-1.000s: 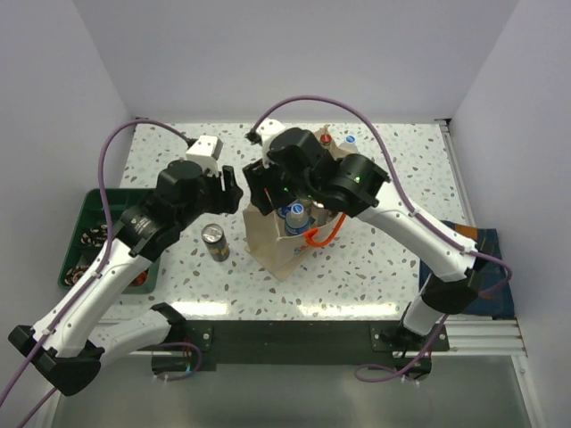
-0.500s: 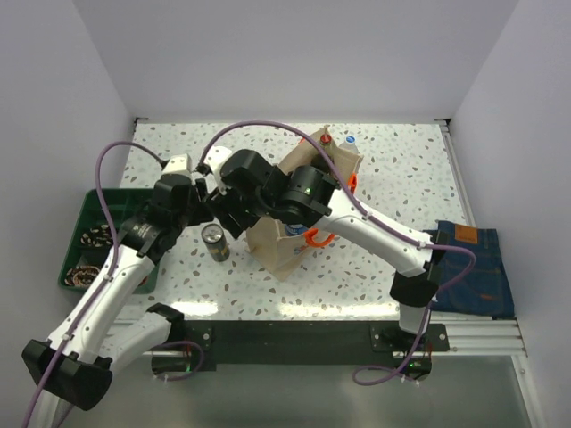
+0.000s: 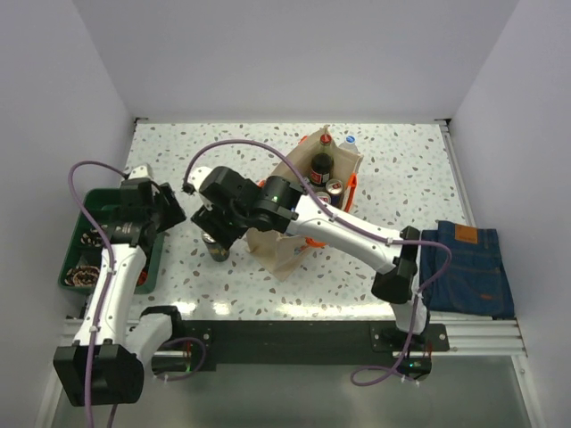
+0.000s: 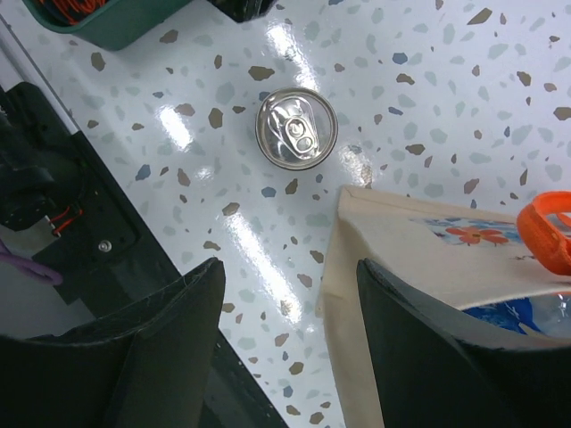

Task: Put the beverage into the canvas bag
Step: Pick up the drink from the center of the board.

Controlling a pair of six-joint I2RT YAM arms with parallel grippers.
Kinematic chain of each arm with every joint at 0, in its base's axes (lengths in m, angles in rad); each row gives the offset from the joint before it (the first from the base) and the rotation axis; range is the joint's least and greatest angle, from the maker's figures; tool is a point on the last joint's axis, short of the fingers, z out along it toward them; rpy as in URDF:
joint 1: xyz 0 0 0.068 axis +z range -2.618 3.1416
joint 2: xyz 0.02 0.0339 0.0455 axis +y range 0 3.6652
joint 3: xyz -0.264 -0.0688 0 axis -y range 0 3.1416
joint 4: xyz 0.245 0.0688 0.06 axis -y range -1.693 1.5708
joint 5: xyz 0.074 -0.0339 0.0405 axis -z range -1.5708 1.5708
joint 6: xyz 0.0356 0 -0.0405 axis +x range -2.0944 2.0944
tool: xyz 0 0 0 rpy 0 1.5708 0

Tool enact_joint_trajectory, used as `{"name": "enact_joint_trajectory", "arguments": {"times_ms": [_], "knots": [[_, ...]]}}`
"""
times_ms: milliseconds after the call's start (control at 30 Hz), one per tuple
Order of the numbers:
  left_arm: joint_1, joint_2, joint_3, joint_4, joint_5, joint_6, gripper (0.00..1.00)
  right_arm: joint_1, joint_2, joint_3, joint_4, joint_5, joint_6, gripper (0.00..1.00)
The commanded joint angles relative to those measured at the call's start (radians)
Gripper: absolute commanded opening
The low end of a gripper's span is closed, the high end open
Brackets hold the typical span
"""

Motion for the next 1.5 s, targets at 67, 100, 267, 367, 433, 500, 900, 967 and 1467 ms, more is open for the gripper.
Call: {"name": "enact_joint_trajectory", "arguments": {"times_ms": [67,100,267,367,433,500,900,967,1467], "knots": [[0.06,0.015,0.011,0.088,0.136,0.025,0.63,0.006,0.069,0.025,0.016,-0.016,-0.021,0.66],[0.06,0.015,0.013,0.094,0.147,0.023,0.63,0.006,0.095,0.031,0.02,-0.016,-0.025,0.66],[0.08,0.02,0.027,0.094,0.151,0.008,0.64,0.006,0.146,0.038,0.09,-0.048,-0.036,0.72],[0.097,0.018,0.033,0.096,0.144,0.0,0.65,0.006,0.172,0.042,0.134,-0.067,-0.044,0.74],[0.108,0.02,0.028,0.091,0.136,-0.006,0.65,0.006,0.19,0.05,0.154,-0.061,-0.05,0.76],[0.112,0.02,0.021,0.091,0.131,-0.015,0.65,0.006,0.205,0.061,0.164,-0.048,-0.05,0.77],[0.14,0.014,0.008,0.08,0.117,-0.04,0.65,-0.015,0.262,0.076,0.188,0.066,-0.047,0.81],[0.143,0.015,0.004,0.082,0.124,-0.041,0.65,-0.017,0.262,0.09,0.184,0.086,-0.047,0.81],[0.146,0.02,0.004,0.088,0.142,-0.041,0.66,-0.026,0.275,0.067,0.194,0.028,-0.045,0.82]]}}
